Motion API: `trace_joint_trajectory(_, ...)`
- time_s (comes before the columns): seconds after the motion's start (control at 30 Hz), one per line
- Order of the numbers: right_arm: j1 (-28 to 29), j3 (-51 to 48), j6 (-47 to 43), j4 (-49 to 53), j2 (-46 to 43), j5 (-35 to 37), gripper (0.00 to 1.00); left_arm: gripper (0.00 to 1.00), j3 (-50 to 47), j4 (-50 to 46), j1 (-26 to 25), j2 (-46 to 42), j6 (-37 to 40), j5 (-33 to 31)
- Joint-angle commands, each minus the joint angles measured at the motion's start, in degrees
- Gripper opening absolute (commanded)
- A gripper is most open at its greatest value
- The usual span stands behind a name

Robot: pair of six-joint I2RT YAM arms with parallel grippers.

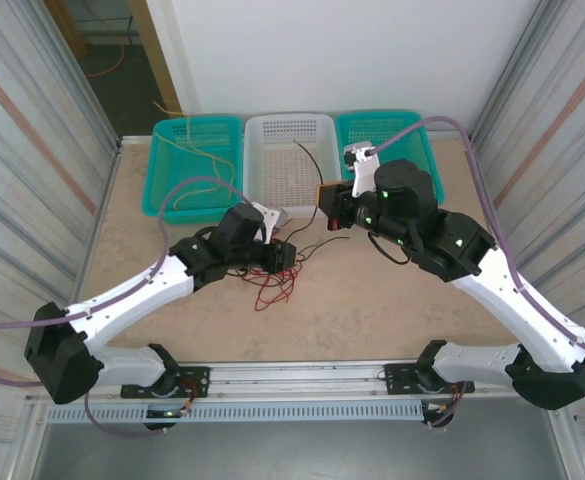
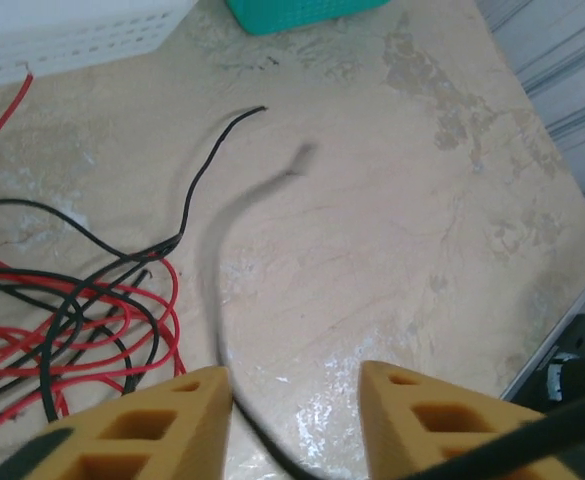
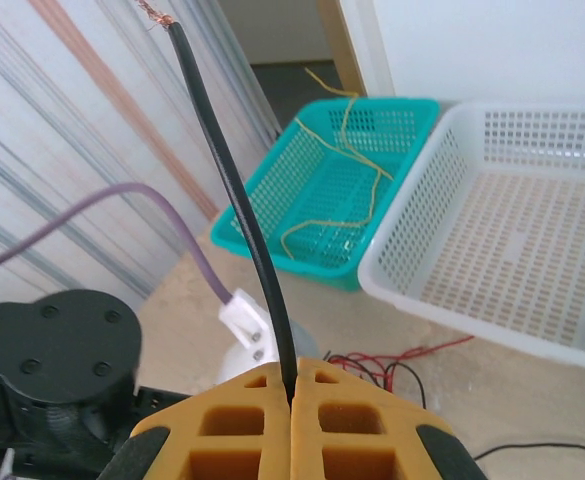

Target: Untangle the cables

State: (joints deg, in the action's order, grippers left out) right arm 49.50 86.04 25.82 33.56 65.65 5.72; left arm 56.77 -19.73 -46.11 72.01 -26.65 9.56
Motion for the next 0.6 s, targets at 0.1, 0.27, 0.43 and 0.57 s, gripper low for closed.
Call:
trace_joint_trajectory(0.1,0.16,1.86,-1.92,-0.69,-1.17,2.49,0.00,0.00,1.85,4.27,-1.44,-3.82,1.85,2.36)
trace_joint_trajectory(0.27,-0.97,1.65,-1.18,-1.57,-2.10,3.48,0.00,0.00,1.85,4.96,-1.53,-5.97,3.21,3.80)
trace_joint_trajectory(0.43,-5.32,3.42,-0.28,-1.40,-1.60,2.38,0.00,0.17,1.67,1.96,-1.53,-6.79,3.78,-1.42)
trace_joint_trajectory(0.57,-9.60,6.42,-0.55,0.02,-0.10,2.35,0.00,0.47,1.70,-2.38,-1.45,-6.62,3.28,-8.60)
